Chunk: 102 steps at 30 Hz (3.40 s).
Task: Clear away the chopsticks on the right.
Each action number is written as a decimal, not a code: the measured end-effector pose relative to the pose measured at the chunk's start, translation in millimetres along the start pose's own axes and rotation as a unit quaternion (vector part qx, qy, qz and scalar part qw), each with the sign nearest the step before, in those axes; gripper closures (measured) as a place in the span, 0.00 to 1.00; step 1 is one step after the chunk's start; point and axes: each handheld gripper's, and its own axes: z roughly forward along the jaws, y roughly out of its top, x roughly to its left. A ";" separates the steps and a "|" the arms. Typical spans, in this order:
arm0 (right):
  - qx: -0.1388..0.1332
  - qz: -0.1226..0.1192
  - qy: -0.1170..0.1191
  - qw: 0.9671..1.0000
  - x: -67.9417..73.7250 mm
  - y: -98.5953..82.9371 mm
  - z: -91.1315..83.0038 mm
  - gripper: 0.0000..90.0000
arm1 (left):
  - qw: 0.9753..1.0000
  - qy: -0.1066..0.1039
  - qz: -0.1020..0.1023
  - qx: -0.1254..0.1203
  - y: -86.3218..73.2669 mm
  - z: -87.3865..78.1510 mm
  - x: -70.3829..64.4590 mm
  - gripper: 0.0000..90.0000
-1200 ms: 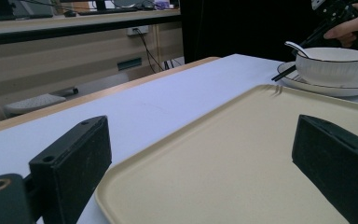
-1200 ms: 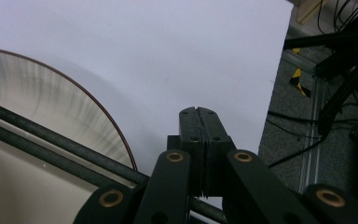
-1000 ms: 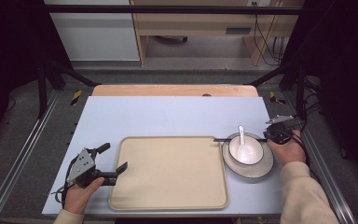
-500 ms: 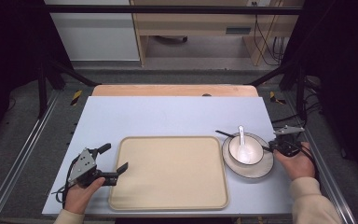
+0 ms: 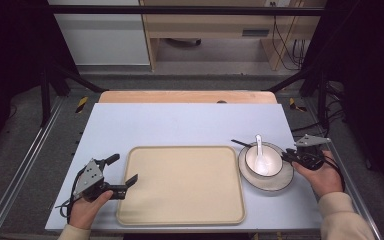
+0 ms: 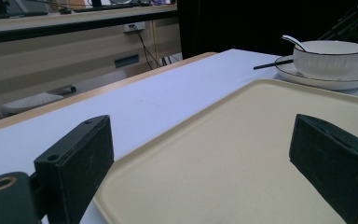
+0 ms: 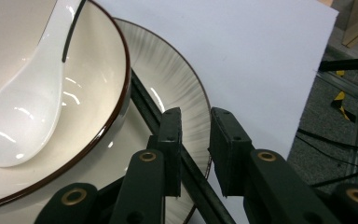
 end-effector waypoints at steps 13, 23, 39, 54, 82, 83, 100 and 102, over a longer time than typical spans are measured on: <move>0.020 -0.021 0.020 0.999 3.1 2.5 11.6 0.87 | 1.000 -0.001 0.003 0.002 -0.1 0.5 -0.8 0.07; 0.025 -0.027 0.040 0.999 3.9 2.7 13.0 0.94 | 1.000 -0.001 0.003 0.002 0.1 0.3 -0.9 0.07; 0.001 0.010 0.018 1.000 2.8 4.3 -2.6 0.95 | 1.000 0.004 0.005 0.001 0.6 -0.9 -0.2 0.07; -0.103 -0.019 -0.001 0.994 116.0 57.9 -87.2 0.95 | 1.000 0.016 0.001 -0.002 1.0 -3.9 3.2 0.07; 0.007 -0.003 0.098 0.995 248.4 30.1 -4.7 0.95 | 1.000 0.019 -0.010 -0.013 1.9 -5.2 6.7 0.07; 0.008 0.000 0.097 0.995 248.3 29.8 -4.9 0.95 | 1.000 0.019 -0.011 -0.013 1.9 -5.1 6.7 0.07; 0.009 -0.002 0.111 0.994 261.8 33.8 16.5 0.94 | 1.000 0.019 -0.013 -0.013 1.8 -4.5 6.6 0.07; 0.002 0.004 0.112 0.994 261.6 34.1 14.9 0.89 | 1.000 0.019 -0.014 -0.014 1.8 -4.5 6.8 0.07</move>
